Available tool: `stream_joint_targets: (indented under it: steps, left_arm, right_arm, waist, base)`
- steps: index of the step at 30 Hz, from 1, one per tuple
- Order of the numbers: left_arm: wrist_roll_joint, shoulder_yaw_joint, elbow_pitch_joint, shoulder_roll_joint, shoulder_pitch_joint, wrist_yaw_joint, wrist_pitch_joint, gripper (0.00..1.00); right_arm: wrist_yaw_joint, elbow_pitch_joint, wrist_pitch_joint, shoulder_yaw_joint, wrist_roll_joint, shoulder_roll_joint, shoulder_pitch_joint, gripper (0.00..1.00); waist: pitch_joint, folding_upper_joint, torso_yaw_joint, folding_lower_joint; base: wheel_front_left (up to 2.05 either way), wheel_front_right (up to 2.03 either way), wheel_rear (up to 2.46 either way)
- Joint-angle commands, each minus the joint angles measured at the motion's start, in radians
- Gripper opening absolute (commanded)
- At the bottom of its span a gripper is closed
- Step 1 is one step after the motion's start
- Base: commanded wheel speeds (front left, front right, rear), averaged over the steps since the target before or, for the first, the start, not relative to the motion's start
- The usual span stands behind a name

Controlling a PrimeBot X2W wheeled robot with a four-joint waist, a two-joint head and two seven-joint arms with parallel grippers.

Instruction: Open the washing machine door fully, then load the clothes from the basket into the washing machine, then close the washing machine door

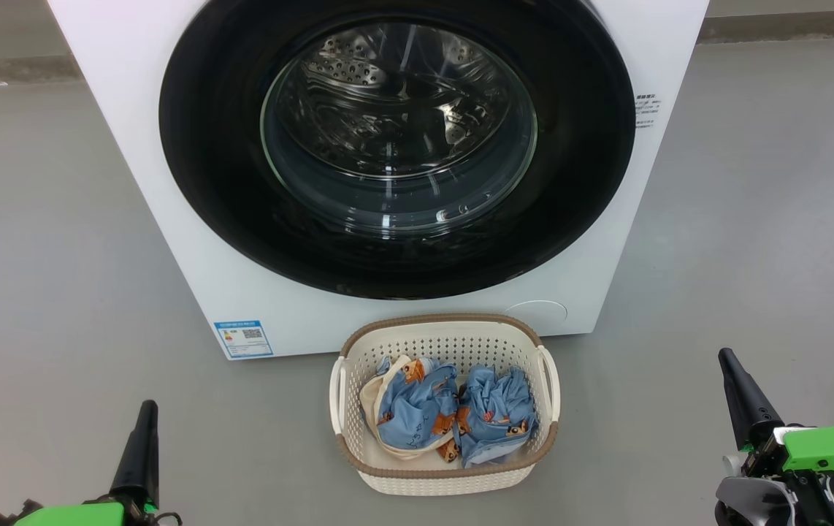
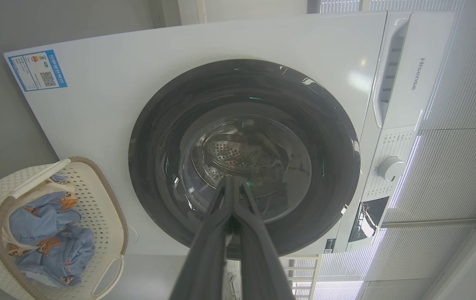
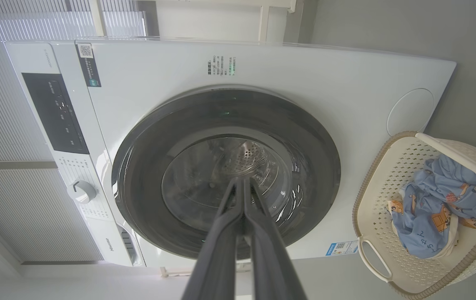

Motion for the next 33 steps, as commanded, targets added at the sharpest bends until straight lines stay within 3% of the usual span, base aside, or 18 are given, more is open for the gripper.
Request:
stream_joint_targets:
  steps: [1,33]
  left_arm:
    - [0.008,0.035,-0.018,0.012,-0.041,0.001,0.004,0.00]
    - [0.014,0.042,-0.018,0.006,-0.041,0.001,0.010,0.00]
  right_arm:
    - [0.005,-0.030,-0.007,0.018,0.009,-0.021,-0.038,0.00]
    - [0.005,-0.032,-0.012,0.024,0.014,-0.025,-0.038,0.00]
  waist:
    - [0.000,0.0000,0.000,0.0000]
    - [0.000,0.0000,0.000,0.0000]
  base:
    - [0.00,0.00,0.00]
    - [0.00,0.00,0.00]
